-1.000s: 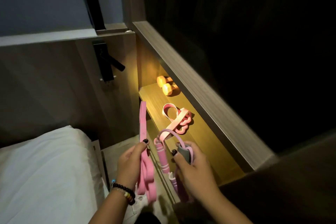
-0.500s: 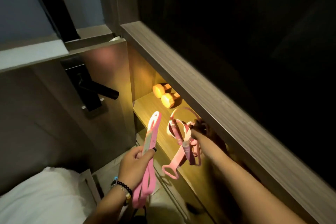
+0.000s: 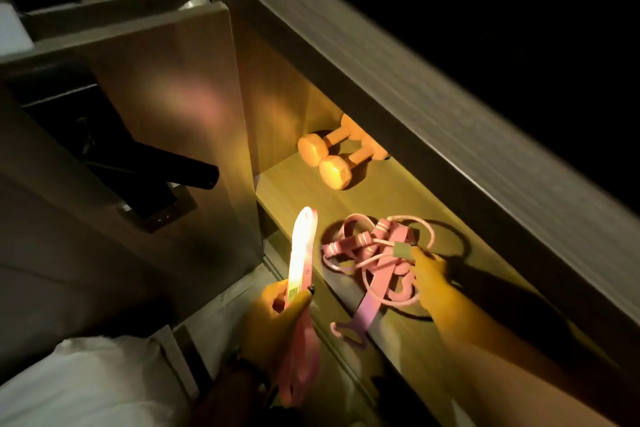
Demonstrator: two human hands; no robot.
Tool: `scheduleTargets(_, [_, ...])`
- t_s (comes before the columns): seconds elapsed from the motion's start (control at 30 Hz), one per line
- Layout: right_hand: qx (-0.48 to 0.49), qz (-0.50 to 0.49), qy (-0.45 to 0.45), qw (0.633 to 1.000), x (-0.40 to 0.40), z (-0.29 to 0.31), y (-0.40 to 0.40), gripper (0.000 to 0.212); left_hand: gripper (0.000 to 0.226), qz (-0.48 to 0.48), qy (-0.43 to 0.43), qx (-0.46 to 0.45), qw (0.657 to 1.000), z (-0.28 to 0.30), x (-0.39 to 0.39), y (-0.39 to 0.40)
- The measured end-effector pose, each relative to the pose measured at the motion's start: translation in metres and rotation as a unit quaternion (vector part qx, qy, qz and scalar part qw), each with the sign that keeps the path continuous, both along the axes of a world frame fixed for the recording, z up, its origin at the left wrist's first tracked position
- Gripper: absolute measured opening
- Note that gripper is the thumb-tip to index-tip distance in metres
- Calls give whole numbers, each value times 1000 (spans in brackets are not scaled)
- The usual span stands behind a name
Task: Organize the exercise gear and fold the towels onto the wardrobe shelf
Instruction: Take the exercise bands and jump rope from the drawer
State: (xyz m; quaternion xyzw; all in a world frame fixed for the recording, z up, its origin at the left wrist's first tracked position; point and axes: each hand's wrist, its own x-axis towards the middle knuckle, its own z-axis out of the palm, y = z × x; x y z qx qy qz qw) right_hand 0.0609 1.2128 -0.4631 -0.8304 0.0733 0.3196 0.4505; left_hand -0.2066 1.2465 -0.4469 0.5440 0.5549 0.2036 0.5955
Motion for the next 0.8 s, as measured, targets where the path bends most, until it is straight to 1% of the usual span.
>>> scheduleTargets(0.1, [-86,15,-29,996,15,-29,-12,45,57,-12,13,-13,1000,-15,-3,0])
scheduleTargets(0.17, [-129,50,-39,990,22,-50,-27,53,49,-21,44,8,999,-17,0,3])
scheduleTargets(0.23, [-126,94,-71,985,24,-67,-41,45,41,-32,64,41,997,-13,6,7])
scheduleTargets(0.27, [-131,126,-90,979,17,-62,-44,33,43,-39,72,56,995,-9,11,10])
scheduleTargets(0.3, [-126,155,-111,973,2,-43,-44,15,45,-51,74,75,993,-7,17,15])
scheduleTargets(0.33, [-122,184,-126,967,-14,-23,-42,4,45,-69,80,88,991,-4,24,21])
scheduleTargets(0.37, [-109,204,-138,963,-28,-1,-39,15,45,-87,86,103,987,-2,32,29])
scheduleTargets(0.4, [-98,221,-145,959,-37,11,-38,19,45,-107,98,113,983,0,42,37])
scheduleTargets(0.43, [-81,230,-146,959,-43,19,-36,15,44,-128,106,124,978,2,53,45])
scheduleTargets(0.47, [-69,231,-147,959,-43,22,-35,12,43,-152,113,132,973,5,65,54])
scheduleTargets(0.57, [-43,218,-141,965,-32,14,-31,28,27,-255,140,141,946,14,99,72])
scheduleTargets(0.63, [-43,208,-130,969,-28,10,-29,33,25,-299,138,145,933,15,118,75])
scheduleTargets(0.73, [-44,205,-125,970,-31,7,-33,36,27,-309,151,178,922,11,139,72])
scheduleTargets(0.8, [-64,221,-130,964,-35,6,-40,41,30,-316,166,176,917,6,146,66])
